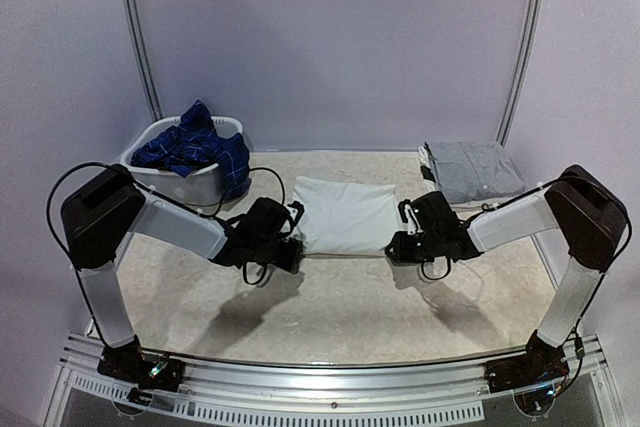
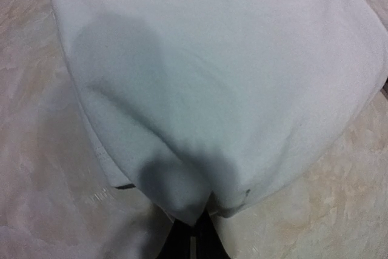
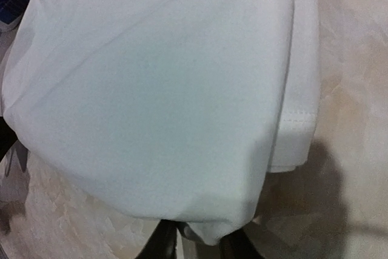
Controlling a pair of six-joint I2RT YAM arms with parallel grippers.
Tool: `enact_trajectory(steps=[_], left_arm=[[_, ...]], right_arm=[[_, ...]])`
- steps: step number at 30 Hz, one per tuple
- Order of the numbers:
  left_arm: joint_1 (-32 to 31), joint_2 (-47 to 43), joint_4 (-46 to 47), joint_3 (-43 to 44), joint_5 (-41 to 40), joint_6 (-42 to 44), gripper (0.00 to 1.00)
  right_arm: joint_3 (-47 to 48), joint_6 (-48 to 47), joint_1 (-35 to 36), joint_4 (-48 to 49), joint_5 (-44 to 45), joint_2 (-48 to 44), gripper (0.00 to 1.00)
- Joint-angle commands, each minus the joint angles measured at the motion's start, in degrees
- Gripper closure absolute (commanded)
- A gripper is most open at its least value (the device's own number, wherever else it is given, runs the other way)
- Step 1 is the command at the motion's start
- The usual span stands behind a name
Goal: Fold and stack the mixed laundry pile
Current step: Move the square-folded T-shirt to the center of the board.
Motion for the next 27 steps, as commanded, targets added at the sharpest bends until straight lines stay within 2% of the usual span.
enact_trajectory(steps=[1, 2, 3, 9, 15, 21, 27], left_arm=[[-0.59, 0.52, -1.2, 0.25, -1.0, 0.52, 0.99], [-0.59, 0.22, -1.5, 0.2, -1.26, 0.6, 1.0], [-0.59, -0.16, -2.03, 0.09, -1.77, 0.65, 1.0], [0.12, -4.46, -6.19, -1.77, -5.14, 1.62, 1.0], [0.38, -5.34, -9.17, -2.74, -7.24, 1.99, 1.0], [-0.6, -8.02, -16.76, -2.33, -10.0, 2.67, 1.0], [-0.94, -10.13, -20.95, -2.12, -6.88, -0.1, 1.0]], right_arm=[[0.64, 0.16, 0.4, -1.01, 0.4, 2.51, 0.89], [0.71, 0.1, 0.39, -1.5, 0.64, 2.6, 0.96], [0.75, 0.12, 0.35, -2.09, 1.02, 2.66, 1.0], [0.71, 0.43, 0.36, -6.1, 5.65, 1.49, 1.0], [0.23, 0.19, 0.39, -6.62, 3.76, -0.16, 1.0], [0.06, -0.27, 0.75, -9.35, 0.39, -1.95, 1.0], [0.83, -0.51, 3.4, -12.17, 0.28, -4.57, 1.0]])
